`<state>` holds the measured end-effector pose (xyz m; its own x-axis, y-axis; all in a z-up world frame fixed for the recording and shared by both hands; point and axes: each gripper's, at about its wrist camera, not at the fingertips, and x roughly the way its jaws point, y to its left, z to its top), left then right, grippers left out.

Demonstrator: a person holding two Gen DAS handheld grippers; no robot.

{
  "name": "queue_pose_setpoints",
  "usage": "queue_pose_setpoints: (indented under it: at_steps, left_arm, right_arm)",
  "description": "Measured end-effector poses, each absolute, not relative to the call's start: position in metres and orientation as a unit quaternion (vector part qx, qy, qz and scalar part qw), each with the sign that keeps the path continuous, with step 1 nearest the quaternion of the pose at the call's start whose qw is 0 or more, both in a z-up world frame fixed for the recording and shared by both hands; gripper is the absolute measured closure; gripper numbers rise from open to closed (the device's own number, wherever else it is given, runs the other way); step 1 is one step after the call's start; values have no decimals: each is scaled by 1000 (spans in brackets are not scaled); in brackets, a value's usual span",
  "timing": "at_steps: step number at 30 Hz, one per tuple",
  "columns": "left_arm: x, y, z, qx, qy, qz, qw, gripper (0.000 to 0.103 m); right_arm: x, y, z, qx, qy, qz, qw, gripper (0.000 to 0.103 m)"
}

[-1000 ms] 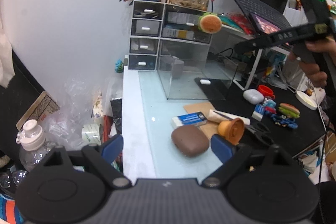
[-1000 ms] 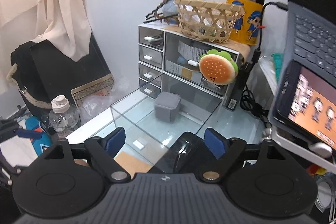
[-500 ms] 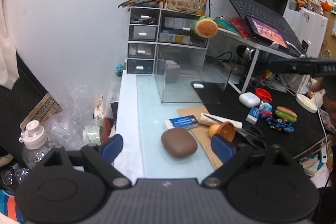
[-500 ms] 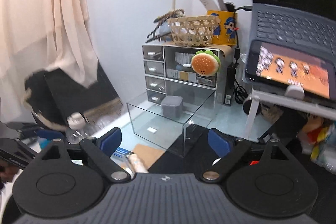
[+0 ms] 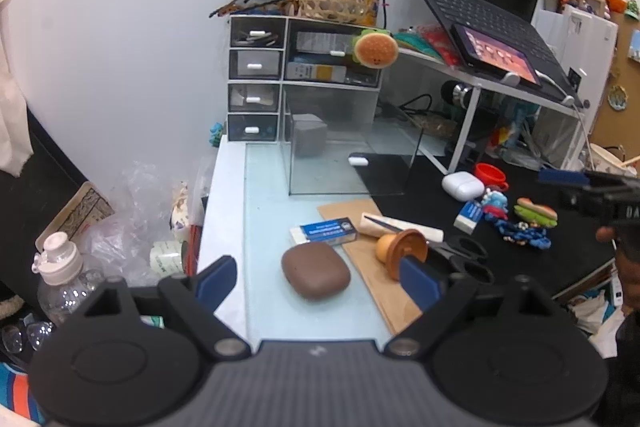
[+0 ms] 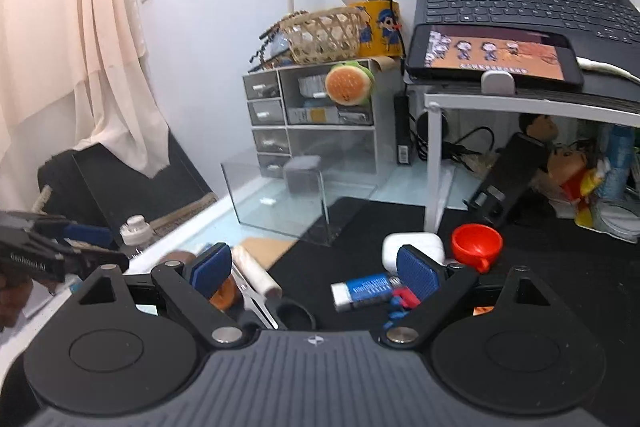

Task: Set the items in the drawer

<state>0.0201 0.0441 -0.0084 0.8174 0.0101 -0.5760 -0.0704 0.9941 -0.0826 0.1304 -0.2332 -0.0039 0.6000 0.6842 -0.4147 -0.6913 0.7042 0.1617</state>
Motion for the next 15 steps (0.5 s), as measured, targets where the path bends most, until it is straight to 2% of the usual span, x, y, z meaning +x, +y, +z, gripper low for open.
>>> queue_pose_setpoints:
  at_steps: [15]
  left_arm:
    - [21,12,-6,-53,300,10,952,13]
  right_arm:
    - [117,-261,-10,-15,221,370,902,10]
